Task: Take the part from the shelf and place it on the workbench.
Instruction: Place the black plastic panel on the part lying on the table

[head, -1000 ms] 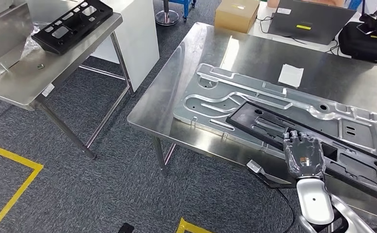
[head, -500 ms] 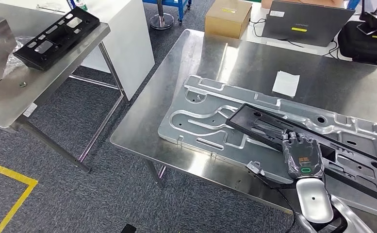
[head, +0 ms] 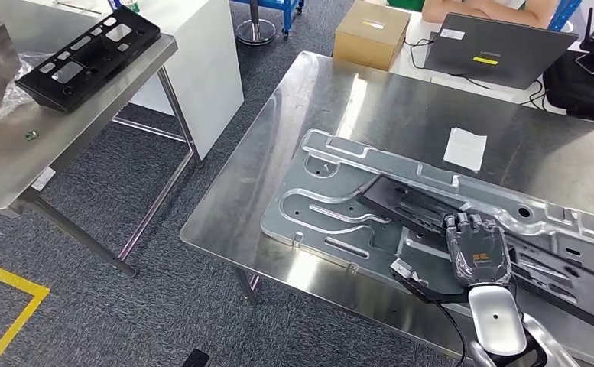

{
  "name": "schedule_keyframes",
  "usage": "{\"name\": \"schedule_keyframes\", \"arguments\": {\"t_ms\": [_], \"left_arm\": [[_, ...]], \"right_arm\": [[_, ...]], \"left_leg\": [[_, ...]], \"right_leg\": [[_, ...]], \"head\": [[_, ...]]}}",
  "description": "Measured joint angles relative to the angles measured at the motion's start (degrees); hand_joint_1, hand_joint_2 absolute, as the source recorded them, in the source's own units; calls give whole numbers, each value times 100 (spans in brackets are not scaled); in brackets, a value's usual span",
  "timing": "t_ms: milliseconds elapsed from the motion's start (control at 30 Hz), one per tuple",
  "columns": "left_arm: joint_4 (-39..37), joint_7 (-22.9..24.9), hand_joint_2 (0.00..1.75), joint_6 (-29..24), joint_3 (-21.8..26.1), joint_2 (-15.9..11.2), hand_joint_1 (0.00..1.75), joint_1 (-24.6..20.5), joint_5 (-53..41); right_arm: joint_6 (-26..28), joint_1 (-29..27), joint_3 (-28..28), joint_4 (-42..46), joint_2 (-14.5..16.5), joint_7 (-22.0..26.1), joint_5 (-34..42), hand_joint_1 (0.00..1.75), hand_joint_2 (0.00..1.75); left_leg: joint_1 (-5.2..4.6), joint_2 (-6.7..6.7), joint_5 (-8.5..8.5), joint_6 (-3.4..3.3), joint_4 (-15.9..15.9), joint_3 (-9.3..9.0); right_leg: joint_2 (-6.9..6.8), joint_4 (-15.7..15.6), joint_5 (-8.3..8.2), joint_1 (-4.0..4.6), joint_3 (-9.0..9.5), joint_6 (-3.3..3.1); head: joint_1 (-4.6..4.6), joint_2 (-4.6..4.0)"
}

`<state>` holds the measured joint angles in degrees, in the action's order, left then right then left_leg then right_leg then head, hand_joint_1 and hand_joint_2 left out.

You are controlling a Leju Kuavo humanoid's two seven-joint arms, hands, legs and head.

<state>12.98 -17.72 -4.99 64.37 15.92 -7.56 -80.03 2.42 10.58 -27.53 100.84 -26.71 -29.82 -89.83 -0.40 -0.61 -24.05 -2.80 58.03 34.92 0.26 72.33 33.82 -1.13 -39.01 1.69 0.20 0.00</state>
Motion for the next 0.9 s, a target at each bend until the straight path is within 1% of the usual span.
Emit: {"name": "schedule_keyframes", "arguments": {"t_ms": [33, 67, 100, 133, 167, 200, 233, 267, 300, 333, 400, 433, 467, 500, 533, 567, 600, 633, 667, 700, 733, 767, 800, 833, 867, 900], "left_arm": [[0, 2, 175, -12, -3, 2, 0, 0, -3], [0, 2, 175, -17, -6, 3, 0, 0, -3], [0, 2, 175, -20, -8, 4, 0, -4, -3], [0, 2, 175, -22, -9, 5, 0, -8, -3], [0, 3, 175, -24, -9, 5, 0, -9, -3], [0, 7, 131, -26, -9, 5, 0, -11, -4], [0, 16, 87, -27, -9, 4, 0, -10, -4], [0, 32, 44, -27, -10, 2, 0, -9, -4], [0, 51, 0, -27, -10, 1, 0, -11, -3], [0, 72, 0, -27, -10, 1, 0, -12, -1], [0, 103, 0, -24, -9, 0, 0, -7, 2], [0, 111, 0, -20, -9, -1, 0, -2, 4], [0, 115, 0, -13, -9, -1, 0, 4, 8], [0, 117, 0, -5, -9, -1, 0, 10, 12], [0, 119, 0, 1, -9, -2, 0, 12, 16], [0, 121, 0, 4, -9, -3, 0, 13, 20], [0, 124, 0, 6, -9, -5, 0, 10, 22], [0, 126, 0, 7, -9, -7, 0, 5, 26], [0, 123, 0, 17, -9, -7, 0, 3, 36], [0, 114, 0, 41, -7, -7, 0, 4, 55], [0, 98, 0, 76, -4, -7, 0, 10, 80], [0, 78, 0, 119, -2, -6, 0, 15, 105], [0, 60, 0, 156, 1, -5, 0, 17, 124], [0, 49, 0, 179, 2, -4, 0, 16, 134], [0, 44, 0, 190, 2, -3, 0, 13, 137], [0, 43, 0, 192, 2, -2, 0, 12, 137]], "right_arm": [[1, -13, 17, -15, 13, 7, 0, 0, 175], [4, -19, 36, -27, 24, 8, -1, 0, 175], [7, -19, 50, -38, 36, 9, -1, 0, 175], [9, -22, 62, -49, 46, 11, -2, 0, 175], [13, -26, 68, -60, 56, 11, -2, 0, 175], [14, -31, 69, -68, 64, 12, -2, 0, 175], [15, -38, 70, -72, 72, 12, -2, 0, 175], [16, -40, 72, -74, 80, 13, -2, 0, 175], [17, -40, 74, -75, 90, 14, -3, 0, 175], [18, -41, 77, -78, 102, 14, -3, 0, 175], [22, -48, 82, -93, 132, 15, -4, 0, 175], [26, -57, 82, -105, 148, 18, -4, 0, 175], [33, -70, 85, -119, 166, 27, -4, 0, 175], [42, -85, 93, -132, 185, 39, -4, 0, 175], [53, -100, 105, -144, 204, 51, -4, 0, 175], [66, -113, 125, -154, 225, 60, -4, 0, 175], [78, -121, 146, -162, 242, 63, -4, 0, 175], [90, -129, 166, -168, 255, 63, -4, 0, 175], [102, -139, 184, -172, 265, 63, -4, 0, 175], [116, -153, 199, -174, 272, 62, -4, 0, 175], [131, -171, 213, -176, 276, 63, -4, 0, 175], [148, -195, 229, -176, 281, 66, -4, 0, 175], [164, -216, 246, -176, 284, 70, -4, 0, 175], [178, -234, 265, -176, 286, 74, -4, 0, 175], [187, -251, 285, -176, 287, 77, -4, 0, 175], [192, -267, 301, -177, 287, 78, -4, 0, 175]], "left_leg": [[1, -6, -37, 12, 23, -27], [2, -13, -75, 32, 47, -49], [-8, -19, -109, 58, 84, -54], [-17, -24, -130, 85, 105, -51], [-25, -27, -141, 111, 116, -42], [-32, -30, -143, 132, 121, -36], [-33, -30, -151, 155, 115, -37], [-29, -25, -186, 184, 147, -33], [-23, -16, -272, 216, 261, 6], [-13, -5, -418, 251, 493, 100], [22, 13, -793, 302, 1244, 428], [38, 17, -920, 317, 1591, 588], [51, 19, -944, 327, 1774, 674], [62, 20, -859, 330, 1734, 653], [71, 23, -677, 326, 1463, 518], [76, 25, -466, 313, 1047, 313], [70, 25, -320, 298, 644, 112], [63, 24, -228, 278, 343, -39], [54, 20, -204, 258, 188, -114], [43, 15, -216, 242, 156, -130], [45, 11, -195, 212, 143, -127], [50, 12, -168, 176, 119, -126], [55, 16, -139, 133, 91, -121], [62, 21, -109, 88, 62, -111], [62, 28, -84, 55, 48, -92], [54, 31, -64, 32, 45, -62]], "right_leg": [[-4, -296, -251, -14, 89, 6], [-9, -654, -466, -25, 224, 2], [-12, -974, -617, -20, 345, -10], [-11, -1178, -690, -11, 420, -28], [-7, -1257, -689, 3, 445, -50], [0, -1276, -691, 16, 440, -72], [2, -1276, -695, 6, 442, -99], [0, -1290, -700, -5, 454, -127], [-8, -1304, -702, -18, 469, -161], [-19, -1317, -702, -31, 486, -193], [-38, -1320, -690, -29, 503, -231], [-43, -1319, -687, -27, 507, -235], [-45, -1318, -685, -27, 511, -235], [-43, -1317, -682, -29, 518, -233], [-40, -1317, -677, -31, 532, -227], [-36, -1317, -669, -33, 548, -216], [-32, -1313, -658, -25, 560, -198], [-29, -1309, -656, -16, 564, -172], [-28, -1308, -661, -7, 563, -143], [-29, -1309, -672, -1, 559, -114], [-30, -1316, -687, -6, 557, -82], [-31, -1304, -664, -16, 555, -53], [-31, -1236, -578, -23, 531, -29], [-29, -1071, -422, -27, 469, -11], [-28, -796, -206, -30, 365, 1], [-27, -442, 20, -27, 229, 8]], "head": [[1, 0], [1, -1], [1, -1], [-2, -1], [-5, -1], [-10, 0], [-15, 0], [-16, -1], [-27, -1], [-36, -1], [-55, 0], [-54, 0], [-54, 0], [-55, 0], [-55, 0], [-58, 0], [-60, 0], [-60, 0], [-60, 0], [-59, 0], [-58, 0], [-59, 0], [-55, 0], [-50, 0], [-45, 0], [-41, 0]]}}
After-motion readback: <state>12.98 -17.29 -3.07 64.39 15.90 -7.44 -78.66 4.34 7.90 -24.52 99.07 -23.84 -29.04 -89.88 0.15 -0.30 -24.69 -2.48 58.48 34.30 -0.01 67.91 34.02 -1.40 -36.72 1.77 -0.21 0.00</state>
